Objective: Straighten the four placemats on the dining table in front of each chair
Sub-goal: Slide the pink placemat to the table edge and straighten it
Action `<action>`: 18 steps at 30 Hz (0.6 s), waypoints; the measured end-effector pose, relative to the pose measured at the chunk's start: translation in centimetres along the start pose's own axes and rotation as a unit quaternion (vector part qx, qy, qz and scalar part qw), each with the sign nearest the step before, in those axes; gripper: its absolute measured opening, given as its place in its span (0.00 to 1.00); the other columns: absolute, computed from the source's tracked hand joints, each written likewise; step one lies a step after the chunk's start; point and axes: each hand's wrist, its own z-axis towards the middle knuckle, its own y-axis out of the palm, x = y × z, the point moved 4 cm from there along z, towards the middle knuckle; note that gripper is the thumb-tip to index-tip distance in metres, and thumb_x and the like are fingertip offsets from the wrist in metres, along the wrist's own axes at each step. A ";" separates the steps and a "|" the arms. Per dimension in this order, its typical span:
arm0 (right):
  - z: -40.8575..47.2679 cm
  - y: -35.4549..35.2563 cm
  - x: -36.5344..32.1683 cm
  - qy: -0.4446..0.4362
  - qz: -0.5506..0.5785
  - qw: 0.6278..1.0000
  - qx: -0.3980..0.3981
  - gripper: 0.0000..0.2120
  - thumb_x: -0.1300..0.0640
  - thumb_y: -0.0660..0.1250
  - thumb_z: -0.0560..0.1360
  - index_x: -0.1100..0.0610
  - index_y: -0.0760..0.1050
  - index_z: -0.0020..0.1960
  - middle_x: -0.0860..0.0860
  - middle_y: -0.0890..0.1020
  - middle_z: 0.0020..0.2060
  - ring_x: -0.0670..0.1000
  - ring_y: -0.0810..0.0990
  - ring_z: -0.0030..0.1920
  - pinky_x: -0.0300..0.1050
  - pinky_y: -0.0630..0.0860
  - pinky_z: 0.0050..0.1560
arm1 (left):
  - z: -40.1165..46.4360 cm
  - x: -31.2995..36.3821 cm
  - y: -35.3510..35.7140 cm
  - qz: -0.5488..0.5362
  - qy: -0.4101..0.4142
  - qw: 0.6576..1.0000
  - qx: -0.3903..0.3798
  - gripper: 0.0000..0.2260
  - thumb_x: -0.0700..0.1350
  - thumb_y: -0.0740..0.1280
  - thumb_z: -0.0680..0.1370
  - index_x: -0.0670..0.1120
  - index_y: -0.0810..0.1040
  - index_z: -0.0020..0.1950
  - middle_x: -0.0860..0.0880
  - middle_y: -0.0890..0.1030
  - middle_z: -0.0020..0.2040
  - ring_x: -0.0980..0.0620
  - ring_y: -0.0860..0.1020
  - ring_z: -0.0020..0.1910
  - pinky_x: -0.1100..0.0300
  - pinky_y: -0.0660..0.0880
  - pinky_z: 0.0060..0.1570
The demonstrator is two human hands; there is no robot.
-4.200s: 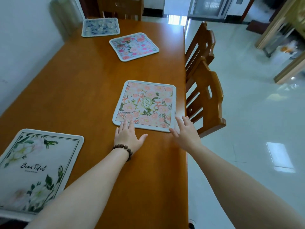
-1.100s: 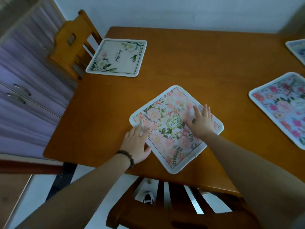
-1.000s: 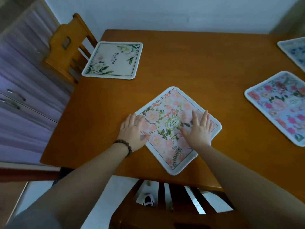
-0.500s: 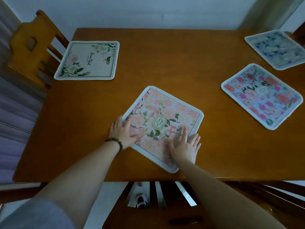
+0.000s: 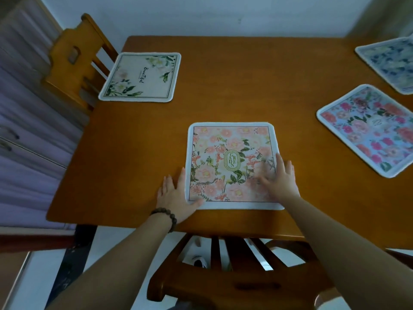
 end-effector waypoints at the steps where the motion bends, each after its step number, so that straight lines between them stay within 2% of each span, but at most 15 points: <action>1: -1.1 0.3 0.7 0.002 -0.010 1.000 0.000 0.60 0.20 0.59 0.55 0.45 0.40 0.77 0.59 0.44 0.77 0.59 0.41 0.76 0.61 0.48 0.74 | 0.2 0.1 0.0 0.008 -0.003 1.000 -0.010 0.51 0.78 0.57 0.64 0.60 0.30 0.73 0.40 0.42 0.78 0.41 0.41 0.76 0.42 0.45 0.71; 4: -3.4 1.4 1.9 -0.015 -0.055 0.998 -0.020 0.65 0.17 0.58 0.50 0.45 0.37 0.76 0.58 0.43 0.77 0.58 0.39 0.76 0.58 0.42 0.73 | 0.8 1.2 0.5 0.032 0.021 0.999 -0.037 0.55 0.80 0.57 0.59 0.61 0.27 0.71 0.45 0.35 0.77 0.42 0.36 0.75 0.35 0.40 0.69; 6: -4.0 1.8 1.9 -0.027 -0.070 0.997 -0.031 0.63 0.21 0.63 0.54 0.45 0.38 0.77 0.57 0.43 0.77 0.58 0.39 0.76 0.57 0.42 0.73 | 0.9 2.3 1.0 0.036 0.045 0.997 -0.047 0.55 0.80 0.58 0.58 0.63 0.26 0.70 0.44 0.33 0.76 0.44 0.34 0.74 0.33 0.38 0.68; 10: -4.4 1.1 2.6 -0.017 -0.063 0.996 -0.058 0.59 0.34 0.74 0.61 0.45 0.39 0.77 0.56 0.43 0.77 0.58 0.40 0.76 0.59 0.48 0.73 | 0.3 3.4 1.4 0.040 0.080 0.994 -0.057 0.57 0.80 0.61 0.58 0.62 0.24 0.70 0.40 0.34 0.76 0.43 0.33 0.74 0.39 0.37 0.69; 15: -6.1 0.9 3.8 -0.002 -0.094 0.990 -0.104 0.60 0.38 0.76 0.61 0.43 0.38 0.77 0.56 0.39 0.77 0.59 0.37 0.75 0.61 0.49 0.72 | -1.9 2.7 2.7 0.105 0.104 0.985 -0.087 0.62 0.77 0.67 0.56 0.62 0.20 0.66 0.40 0.27 0.72 0.40 0.29 0.71 0.40 0.36 0.69; 18: -7.5 1.8 4.0 -0.005 -0.121 0.987 -0.109 0.61 0.40 0.78 0.60 0.43 0.37 0.76 0.56 0.36 0.76 0.59 0.35 0.75 0.59 0.47 0.72 | -2.6 2.4 3.0 0.114 0.097 0.985 -0.082 0.64 0.75 0.69 0.56 0.61 0.20 0.67 0.41 0.26 0.70 0.41 0.28 0.71 0.40 0.36 0.69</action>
